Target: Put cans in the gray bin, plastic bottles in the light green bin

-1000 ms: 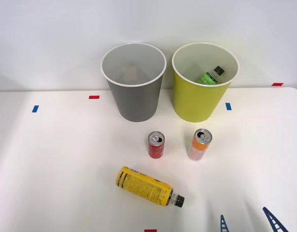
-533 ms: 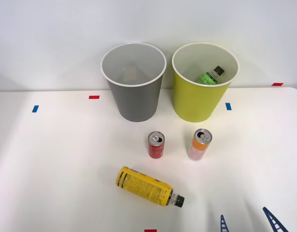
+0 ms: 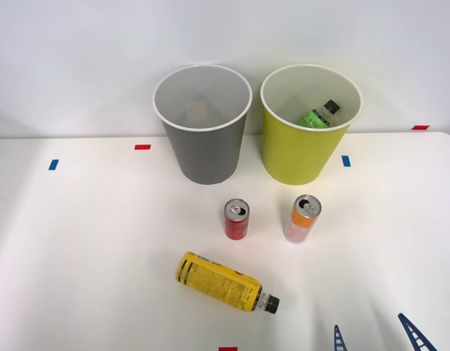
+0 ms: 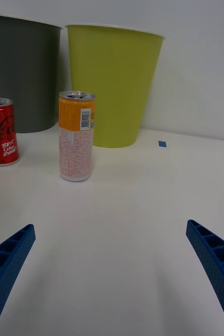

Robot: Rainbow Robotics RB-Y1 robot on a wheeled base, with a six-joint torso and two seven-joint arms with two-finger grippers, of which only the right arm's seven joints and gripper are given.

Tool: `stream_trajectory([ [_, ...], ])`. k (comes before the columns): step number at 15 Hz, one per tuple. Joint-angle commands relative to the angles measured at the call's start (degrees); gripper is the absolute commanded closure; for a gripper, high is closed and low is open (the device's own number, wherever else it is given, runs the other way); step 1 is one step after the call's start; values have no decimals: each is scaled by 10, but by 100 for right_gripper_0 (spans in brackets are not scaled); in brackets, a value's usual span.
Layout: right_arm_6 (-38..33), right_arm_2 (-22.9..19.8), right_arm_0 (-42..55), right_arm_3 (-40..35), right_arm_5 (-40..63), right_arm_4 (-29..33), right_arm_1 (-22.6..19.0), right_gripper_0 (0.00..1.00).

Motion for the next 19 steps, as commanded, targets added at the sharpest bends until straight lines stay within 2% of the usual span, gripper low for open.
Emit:
stream_trajectory([
  [1,0,0,0,0,0,0,0,0],
  [19,0,0,0,0,0,0,0,0],
])
